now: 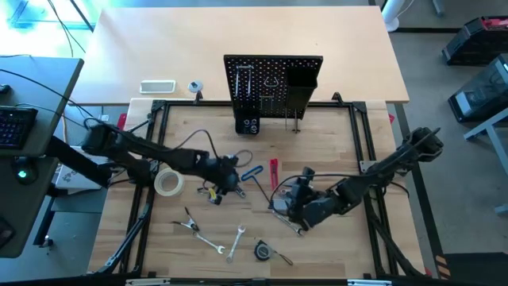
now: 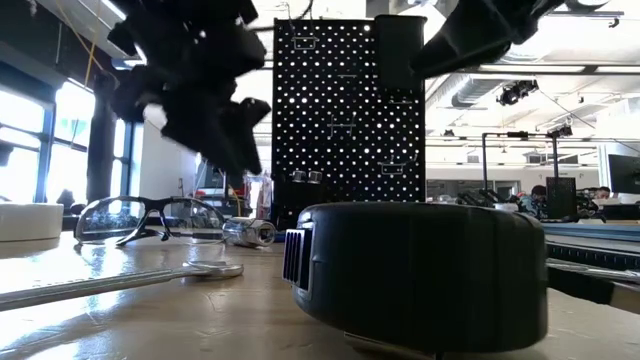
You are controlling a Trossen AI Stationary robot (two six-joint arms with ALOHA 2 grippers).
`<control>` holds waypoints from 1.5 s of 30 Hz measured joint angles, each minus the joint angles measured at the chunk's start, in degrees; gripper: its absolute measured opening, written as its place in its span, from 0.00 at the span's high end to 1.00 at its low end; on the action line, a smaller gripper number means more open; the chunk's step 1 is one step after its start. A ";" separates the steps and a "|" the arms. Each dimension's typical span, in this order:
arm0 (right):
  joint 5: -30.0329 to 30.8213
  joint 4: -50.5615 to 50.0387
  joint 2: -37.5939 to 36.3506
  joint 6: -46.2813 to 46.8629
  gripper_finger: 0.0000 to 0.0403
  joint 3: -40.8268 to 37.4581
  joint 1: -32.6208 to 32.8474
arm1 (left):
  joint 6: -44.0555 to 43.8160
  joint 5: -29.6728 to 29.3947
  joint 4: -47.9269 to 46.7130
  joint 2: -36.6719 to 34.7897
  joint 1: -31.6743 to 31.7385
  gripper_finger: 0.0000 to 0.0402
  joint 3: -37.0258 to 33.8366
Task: Hang tools onto peg board
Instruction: Put the socket into the bottom bin on the peg board
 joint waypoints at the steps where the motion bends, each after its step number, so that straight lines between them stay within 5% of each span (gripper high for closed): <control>1: -0.78 0.60 0.00 0.02 0.59 -0.34 -0.37 | 0.33 -0.14 0.01 1.21 -0.18 0.61 0.00; 16: -3.10 3.90 0.00 -0.45 0.59 -2.67 -2.93 | 7.62 -2.95 -0.08 14.20 -0.27 0.61 4.96; 22: -2.81 3.34 0.70 -0.07 0.59 -2.67 -3.41 | 7.85 -2.49 -1.04 17.25 -0.17 0.70 7.41; 29: -2.91 1.57 6.07 1.58 0.59 -2.67 -3.94 | 4.54 -0.17 3.42 16.63 0.81 0.73 7.52; 45: 11.13 2.98 7.13 3.00 0.59 -2.69 2.03 | -0.19 7.85 21.07 9.95 4.47 0.73 7.43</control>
